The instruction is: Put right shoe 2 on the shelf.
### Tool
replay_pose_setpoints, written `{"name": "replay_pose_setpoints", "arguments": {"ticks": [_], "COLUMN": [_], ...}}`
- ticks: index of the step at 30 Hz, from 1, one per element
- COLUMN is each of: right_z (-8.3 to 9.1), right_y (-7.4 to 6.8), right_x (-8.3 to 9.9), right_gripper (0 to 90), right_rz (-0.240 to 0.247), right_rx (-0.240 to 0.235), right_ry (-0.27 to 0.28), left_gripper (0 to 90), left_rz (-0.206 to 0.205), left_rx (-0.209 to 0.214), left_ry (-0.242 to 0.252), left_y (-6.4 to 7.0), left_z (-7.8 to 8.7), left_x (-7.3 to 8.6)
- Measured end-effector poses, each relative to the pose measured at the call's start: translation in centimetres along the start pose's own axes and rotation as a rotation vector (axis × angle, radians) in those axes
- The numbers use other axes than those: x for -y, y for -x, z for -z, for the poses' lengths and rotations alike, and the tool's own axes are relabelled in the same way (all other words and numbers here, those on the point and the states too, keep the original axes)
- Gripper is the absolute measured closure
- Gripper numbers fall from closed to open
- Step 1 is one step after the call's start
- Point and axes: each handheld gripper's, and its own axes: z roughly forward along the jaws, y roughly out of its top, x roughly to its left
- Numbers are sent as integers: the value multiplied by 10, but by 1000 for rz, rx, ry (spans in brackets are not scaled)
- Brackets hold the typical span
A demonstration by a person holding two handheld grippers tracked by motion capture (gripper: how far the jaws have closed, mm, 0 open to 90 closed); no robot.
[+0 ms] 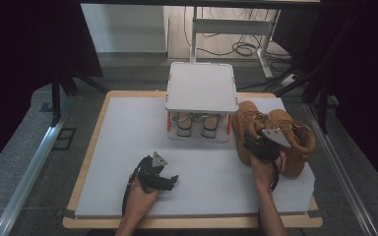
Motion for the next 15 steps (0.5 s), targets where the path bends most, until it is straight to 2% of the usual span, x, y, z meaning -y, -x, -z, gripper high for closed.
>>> {"name": "replay_pose_setpoints", "arguments": {"ticks": [2, 6, 15], "right_z": [1, 3, 4], "right_y": [0, 4, 2], "right_x": [0, 1, -2], "right_gripper": [273, 389, 468], "right_rz": [23, 25, 30], "right_rx": [-6, -17, -10], "right_ry": [5, 7, 4], "left_gripper": [115, 115, 115], "left_rz": [0, 1, 1], "left_rx": [0, 1, 1], "left_ry": [-1, 1, 1], "left_y": [0, 0, 0], "left_z": [0, 0, 0], "left_x": [0, 0, 0]}}
